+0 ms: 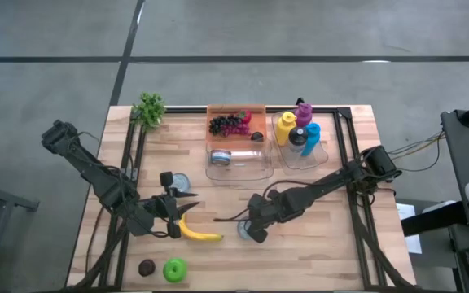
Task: Pick & Place Food Item
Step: Put the blue can into the left transparent bin
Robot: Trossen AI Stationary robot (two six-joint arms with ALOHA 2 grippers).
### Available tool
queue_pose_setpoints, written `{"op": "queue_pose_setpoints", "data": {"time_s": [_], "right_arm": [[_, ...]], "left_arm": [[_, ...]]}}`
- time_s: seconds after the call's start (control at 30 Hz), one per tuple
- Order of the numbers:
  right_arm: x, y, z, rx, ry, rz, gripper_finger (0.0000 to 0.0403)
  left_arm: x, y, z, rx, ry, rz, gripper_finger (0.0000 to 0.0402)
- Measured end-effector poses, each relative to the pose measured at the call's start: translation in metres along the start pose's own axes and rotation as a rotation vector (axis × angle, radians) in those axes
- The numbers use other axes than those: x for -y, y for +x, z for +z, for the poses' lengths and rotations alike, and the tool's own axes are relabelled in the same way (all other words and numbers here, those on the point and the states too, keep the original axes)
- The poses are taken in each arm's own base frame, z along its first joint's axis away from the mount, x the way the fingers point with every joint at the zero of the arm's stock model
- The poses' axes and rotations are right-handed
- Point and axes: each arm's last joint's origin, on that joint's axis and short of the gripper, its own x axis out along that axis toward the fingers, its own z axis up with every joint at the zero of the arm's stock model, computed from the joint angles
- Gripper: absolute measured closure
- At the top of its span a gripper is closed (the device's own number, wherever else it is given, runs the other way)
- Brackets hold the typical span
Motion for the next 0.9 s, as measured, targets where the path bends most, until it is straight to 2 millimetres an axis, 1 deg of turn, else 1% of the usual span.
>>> {"op": "queue_pose_setpoints", "data": {"time_s": [0.37, 0.7, 0.8, 0.9], "right_arm": [[0.004, 0.004, -0.004, -0.009, 0.025, -0.014, 0.0394], [0.016, 0.012, -0.013, -0.041, 0.069, -0.063, 0.0394], [0.015, 0.009, -0.011, -0.024, 0.068, -0.064, 0.0394], [0.008, 0.003, -0.006, -0.004, 0.051, -0.036, 0.0394]], "left_arm": [[0.0, 0.0, 0.0, 0.0, 0.0, 0.0, 0.0295], [0.0, 0.0, 0.0, 0.0, -0.001, -0.001, 0.0295], [0.0, 0.0, 0.0, 0.0, -0.001, -0.001, 0.0295], [0.0, 0.0, 0.0, 0.0, -0.001, -0.001, 0.0295]]}}
